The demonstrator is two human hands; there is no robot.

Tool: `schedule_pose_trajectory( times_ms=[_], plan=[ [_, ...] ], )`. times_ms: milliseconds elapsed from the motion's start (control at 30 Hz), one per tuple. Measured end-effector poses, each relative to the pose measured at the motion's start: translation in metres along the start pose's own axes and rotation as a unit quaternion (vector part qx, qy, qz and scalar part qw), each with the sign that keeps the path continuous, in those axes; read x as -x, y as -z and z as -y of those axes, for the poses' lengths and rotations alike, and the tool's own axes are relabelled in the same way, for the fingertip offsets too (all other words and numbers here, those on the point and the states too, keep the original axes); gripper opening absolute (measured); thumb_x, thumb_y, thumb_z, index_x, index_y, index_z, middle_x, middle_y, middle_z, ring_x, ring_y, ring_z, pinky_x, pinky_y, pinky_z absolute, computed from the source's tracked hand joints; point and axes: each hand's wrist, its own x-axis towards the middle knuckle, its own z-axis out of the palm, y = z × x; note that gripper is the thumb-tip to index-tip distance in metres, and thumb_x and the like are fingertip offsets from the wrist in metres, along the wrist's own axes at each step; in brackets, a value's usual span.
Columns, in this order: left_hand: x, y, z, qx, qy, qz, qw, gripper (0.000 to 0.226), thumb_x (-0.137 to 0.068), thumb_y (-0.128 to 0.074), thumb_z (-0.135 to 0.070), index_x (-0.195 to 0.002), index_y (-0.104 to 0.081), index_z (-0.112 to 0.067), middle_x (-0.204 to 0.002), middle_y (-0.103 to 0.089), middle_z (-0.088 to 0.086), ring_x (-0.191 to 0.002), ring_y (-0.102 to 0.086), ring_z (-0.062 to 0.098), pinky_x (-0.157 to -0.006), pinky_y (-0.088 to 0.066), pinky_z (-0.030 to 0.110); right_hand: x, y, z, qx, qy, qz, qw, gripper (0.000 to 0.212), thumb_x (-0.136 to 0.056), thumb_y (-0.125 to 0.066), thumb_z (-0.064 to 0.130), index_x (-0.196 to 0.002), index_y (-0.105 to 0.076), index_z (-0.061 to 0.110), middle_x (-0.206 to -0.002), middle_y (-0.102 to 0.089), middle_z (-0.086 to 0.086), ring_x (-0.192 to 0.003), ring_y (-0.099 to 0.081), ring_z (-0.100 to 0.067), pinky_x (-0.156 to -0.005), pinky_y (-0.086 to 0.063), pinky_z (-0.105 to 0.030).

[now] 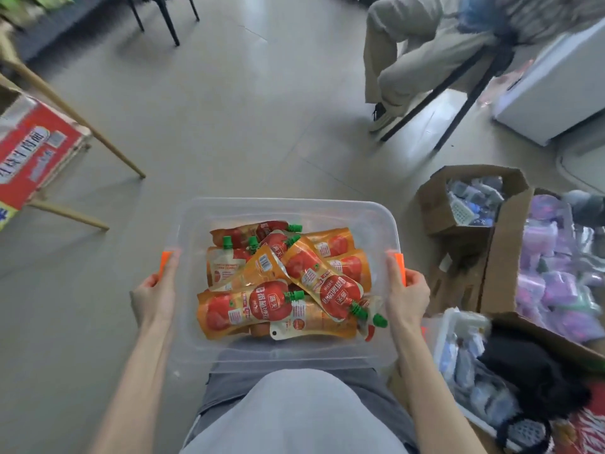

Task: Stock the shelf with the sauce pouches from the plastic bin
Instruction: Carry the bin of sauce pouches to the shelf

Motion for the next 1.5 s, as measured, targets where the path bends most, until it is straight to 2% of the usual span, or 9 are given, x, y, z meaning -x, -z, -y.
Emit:
schedule_pose_trajectory(
  times_ms=[133,233,467,867,1033,1267,1400,1433,1500],
  plan=[
    [-0.040,-0.015,-0.034,0.045,0.031,-0.049,0.997,0.060,-0.062,-0.067,-0.071,-0.056,-0.039,-0.018,-0.060,-0.041,0.005,-0.059,-0.035,0.022,-0.055,-0.028,0.033,-0.042,-0.067,0.054,0.034,0.024,0.033,0.999,0.039,-0.085,-0.059,0.050,-0.095,-0.054,0.013,-0.089,-0.059,-0.004,-0.079,-0.058,-0.017,-0.073,-0.053,-0.033],
    [-0.075,-0.032,-0.068,0.071,0.048,-0.085,0.993,0.059,-0.068,-0.067,-0.064,-0.054,-0.038,-0.016,-0.058,-0.041,0.006,-0.058,-0.036,0.023,-0.053,-0.028,0.032,-0.077,-0.119,0.105,0.037,0.046,0.066,0.996,0.040,-0.086,-0.060,0.047,-0.097,-0.054,0.009,-0.092,-0.059,-0.007,-0.079,-0.056,-0.017,-0.063,-0.045,-0.026],
    [-0.153,-0.061,-0.158,0.106,0.083,-0.144,0.980,0.060,-0.071,-0.065,-0.064,-0.055,-0.033,-0.015,-0.058,-0.037,0.007,-0.056,-0.034,0.022,-0.052,-0.027,0.031,-0.142,-0.233,0.229,0.094,0.096,0.121,0.983,0.042,-0.084,-0.060,0.052,-0.094,-0.053,0.012,-0.088,-0.058,-0.003,-0.080,-0.056,-0.018,-0.077,-0.049,-0.037],
    [-0.360,-0.054,-0.317,0.165,0.107,-0.188,0.962,0.057,-0.077,-0.062,-0.060,-0.056,-0.037,-0.014,-0.057,-0.043,0.003,-0.056,-0.041,0.018,-0.054,-0.033,0.027,-0.170,-0.491,0.416,0.118,0.135,0.187,0.966,0.054,-0.085,-0.059,0.051,-0.102,-0.058,0.000,-0.092,-0.059,-0.011,-0.081,-0.054,-0.024,-0.071,-0.039,-0.034],
    [-0.449,-0.045,-0.392,0.169,0.093,-0.203,0.960,0.050,-0.076,-0.062,-0.061,-0.073,-0.057,-0.012,-0.075,-0.057,0.003,-0.074,-0.052,0.022,-0.072,-0.042,0.036,-0.177,-0.582,0.487,0.114,0.134,0.186,0.967,0.053,-0.085,-0.059,0.051,-0.100,-0.059,-0.001,-0.090,-0.059,-0.011,-0.079,-0.053,-0.023,-0.063,-0.036,-0.031],
    [-0.571,-0.059,-0.490,0.155,0.123,-0.211,0.957,0.052,-0.067,-0.064,-0.070,-0.059,-0.055,-0.019,-0.068,-0.057,0.003,-0.080,-0.059,0.032,-0.082,-0.051,0.047,-0.211,-0.712,0.585,0.117,0.134,0.201,0.963,0.052,-0.086,-0.058,0.051,-0.100,-0.057,0.000,-0.089,-0.057,-0.011,-0.077,-0.051,-0.023,-0.068,-0.036,-0.033],
    [-0.639,-0.082,-0.548,0.170,0.116,-0.235,0.950,0.078,-0.051,-0.055,-0.088,-0.091,-0.067,-0.022,-0.093,-0.066,0.011,-0.078,-0.061,0.033,-0.075,-0.051,0.044,-0.244,-0.792,0.646,0.122,0.139,0.226,0.956,0.050,-0.088,-0.058,0.046,-0.101,-0.057,-0.002,-0.085,-0.054,-0.010,-0.069,-0.047,-0.020,-0.054,-0.034,-0.030],
    [-0.653,-0.088,-0.567,0.170,0.108,-0.239,0.950,0.069,-0.055,-0.055,-0.086,-0.090,-0.066,-0.027,-0.098,-0.066,0.011,-0.077,-0.059,0.032,-0.072,-0.048,0.040,-0.252,-0.810,0.663,0.127,0.140,0.231,0.954,0.049,-0.088,-0.058,0.045,-0.103,-0.056,-0.002,-0.086,-0.054,-0.011,-0.071,-0.047,-0.022,-0.054,-0.033,-0.031],
    [-0.677,-0.099,-0.608,0.153,0.100,-0.243,0.953,0.037,-0.077,-0.056,-0.067,-0.065,-0.049,-0.033,-0.081,-0.061,0.006,-0.081,-0.054,0.030,-0.076,-0.042,0.037,-0.267,-0.842,0.694,0.135,0.138,0.238,0.952,0.050,-0.089,-0.057,0.045,-0.105,-0.056,-0.003,-0.088,-0.054,-0.011,-0.075,-0.048,-0.023,-0.056,-0.032,-0.032]
  ],
)
